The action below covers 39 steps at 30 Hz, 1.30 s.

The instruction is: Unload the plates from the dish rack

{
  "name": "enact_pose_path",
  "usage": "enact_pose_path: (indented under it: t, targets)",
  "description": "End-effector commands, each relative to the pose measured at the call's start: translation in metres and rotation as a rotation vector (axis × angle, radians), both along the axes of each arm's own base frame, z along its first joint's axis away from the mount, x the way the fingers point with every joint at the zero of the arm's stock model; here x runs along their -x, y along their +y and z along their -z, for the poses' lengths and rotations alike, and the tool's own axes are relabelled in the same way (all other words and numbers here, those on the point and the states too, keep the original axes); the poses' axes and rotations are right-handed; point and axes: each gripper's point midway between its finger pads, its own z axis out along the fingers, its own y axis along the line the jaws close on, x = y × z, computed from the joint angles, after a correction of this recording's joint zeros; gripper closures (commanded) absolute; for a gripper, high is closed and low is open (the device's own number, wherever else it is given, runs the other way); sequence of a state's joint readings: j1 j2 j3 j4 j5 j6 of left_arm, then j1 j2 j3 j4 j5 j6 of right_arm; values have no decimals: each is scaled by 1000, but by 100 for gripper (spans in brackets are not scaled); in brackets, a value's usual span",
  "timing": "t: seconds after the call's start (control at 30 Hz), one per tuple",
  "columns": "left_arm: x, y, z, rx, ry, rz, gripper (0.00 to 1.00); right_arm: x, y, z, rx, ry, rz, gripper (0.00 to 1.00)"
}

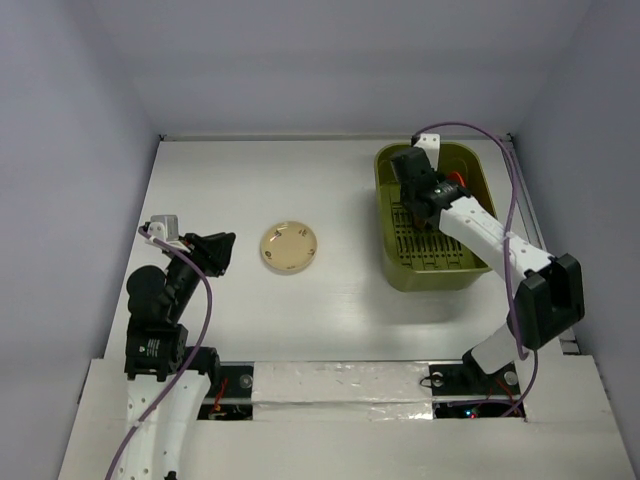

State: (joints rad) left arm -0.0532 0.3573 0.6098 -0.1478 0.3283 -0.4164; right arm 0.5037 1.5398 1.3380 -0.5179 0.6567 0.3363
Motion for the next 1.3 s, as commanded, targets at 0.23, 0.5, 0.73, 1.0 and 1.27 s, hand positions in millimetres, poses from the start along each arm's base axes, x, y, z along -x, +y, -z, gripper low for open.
enact_pose_path:
  t: [0.23, 0.5, 0.73, 1.0, 1.27]
  targets:
    - [4, -4, -15, 3, -61, 17, 73, -8, -22, -1, 102, 9, 89, 65]
    - [4, -4, -15, 3, -63, 19, 72, -13, -36, 1, 124, 6, 130, 66]
    - [5, -6, -15, 2, -63, 28, 71, -26, -42, 8, 147, 31, 133, 67]
    - [4, -6, -15, 2, -62, 28, 71, -31, -45, -1, 184, 17, 133, 80]
    - [5, -6, -15, 2, -63, 27, 71, -26, -51, -24, 206, -4, 133, 97]
